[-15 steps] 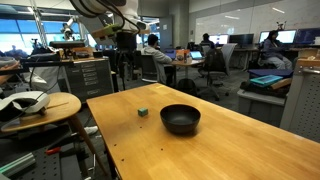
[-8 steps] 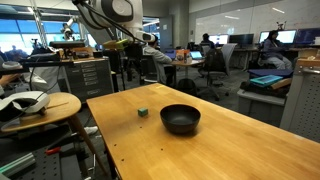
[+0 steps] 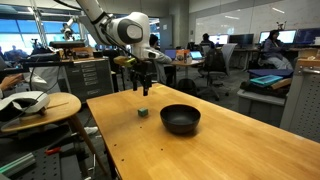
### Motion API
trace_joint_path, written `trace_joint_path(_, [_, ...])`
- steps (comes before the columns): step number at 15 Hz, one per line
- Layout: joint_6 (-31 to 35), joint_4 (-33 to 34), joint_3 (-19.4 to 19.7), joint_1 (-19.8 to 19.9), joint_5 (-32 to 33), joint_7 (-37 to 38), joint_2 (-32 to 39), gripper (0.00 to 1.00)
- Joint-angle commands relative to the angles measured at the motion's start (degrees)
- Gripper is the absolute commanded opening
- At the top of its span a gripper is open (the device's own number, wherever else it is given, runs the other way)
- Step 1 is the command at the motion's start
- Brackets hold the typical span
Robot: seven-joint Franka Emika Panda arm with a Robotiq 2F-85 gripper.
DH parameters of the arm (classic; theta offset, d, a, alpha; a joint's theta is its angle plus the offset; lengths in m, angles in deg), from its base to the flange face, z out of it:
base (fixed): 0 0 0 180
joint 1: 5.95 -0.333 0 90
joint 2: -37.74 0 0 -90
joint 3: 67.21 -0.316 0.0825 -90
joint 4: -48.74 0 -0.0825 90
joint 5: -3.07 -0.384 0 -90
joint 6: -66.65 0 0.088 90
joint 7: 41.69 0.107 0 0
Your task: Put the green cube in the bowl
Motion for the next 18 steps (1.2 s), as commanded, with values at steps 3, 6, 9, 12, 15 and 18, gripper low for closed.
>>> trace_joint_path(3, [2.4, 7.1, 0.7, -1.2, -0.9, 0.8, 9.4, 1.00])
trace_joint_path(6, [1.9, 9.6, 1.3, -1.3, -0.9, 1.1, 13.1, 1.00])
trace_joint_path(9, [1.2, 11.9, 1.7, -1.0, -1.6, 1.1, 16.6, 1.00])
trace_joint_path(12, [0.5, 12.9, 1.7, -0.9, -2.0, 0.6, 18.5, 1.00])
trace_joint_path(15, [0.3, 12.9, 1.4, -0.9, -2.5, 0.2, 19.4, 1.00])
trace_joint_path(18, [0.3, 12.0, 1.0, -0.6, -2.8, -0.4, 19.0, 0.66])
